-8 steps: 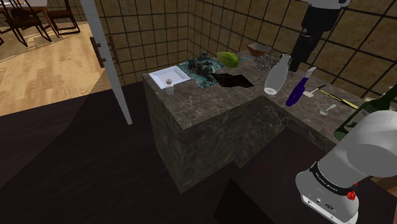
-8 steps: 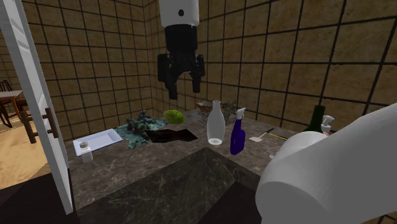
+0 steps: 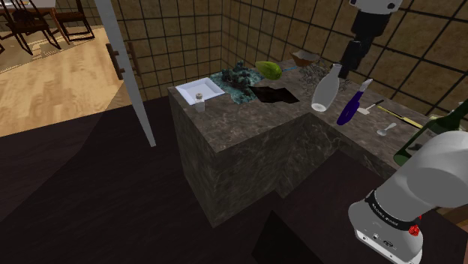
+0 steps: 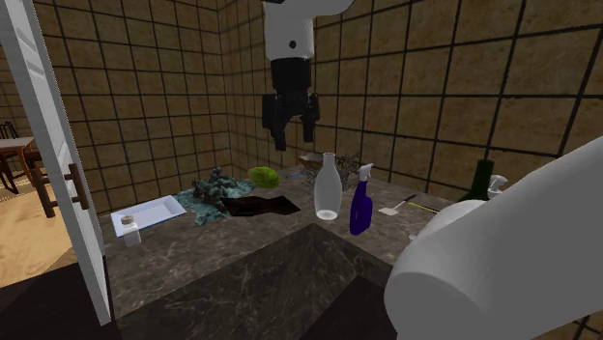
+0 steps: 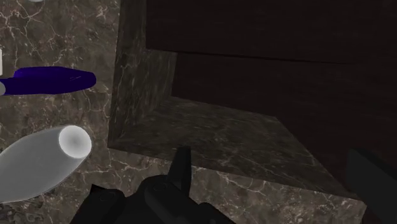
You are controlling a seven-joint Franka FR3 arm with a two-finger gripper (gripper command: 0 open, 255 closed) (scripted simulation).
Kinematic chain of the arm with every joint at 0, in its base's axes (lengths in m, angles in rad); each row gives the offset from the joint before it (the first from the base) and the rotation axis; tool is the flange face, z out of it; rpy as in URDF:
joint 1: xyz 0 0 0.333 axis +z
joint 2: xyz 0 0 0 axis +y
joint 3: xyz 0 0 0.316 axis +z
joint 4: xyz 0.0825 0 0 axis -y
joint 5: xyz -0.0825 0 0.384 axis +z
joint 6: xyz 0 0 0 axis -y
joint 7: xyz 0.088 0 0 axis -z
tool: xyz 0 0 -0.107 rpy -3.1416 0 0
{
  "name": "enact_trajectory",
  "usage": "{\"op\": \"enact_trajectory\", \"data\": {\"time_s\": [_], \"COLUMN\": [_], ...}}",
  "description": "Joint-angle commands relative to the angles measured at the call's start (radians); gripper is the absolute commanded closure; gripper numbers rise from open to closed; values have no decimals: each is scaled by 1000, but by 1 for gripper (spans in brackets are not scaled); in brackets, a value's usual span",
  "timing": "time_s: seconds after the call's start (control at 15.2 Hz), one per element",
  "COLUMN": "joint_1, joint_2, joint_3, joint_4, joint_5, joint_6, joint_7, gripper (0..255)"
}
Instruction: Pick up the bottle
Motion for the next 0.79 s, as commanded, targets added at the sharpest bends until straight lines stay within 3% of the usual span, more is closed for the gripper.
{"op": "enact_trajectory", "data": {"time_s": [0.0,0.73], "joint_1": [-15,-71], "joint_2": [37,320], "joint_3": [-39,-237], "joint_4": [6,151], "joint_5": [-25,-85], "joint_6": [33,185], "joint_7": [-41,-250], "gripper": [0,0]}}
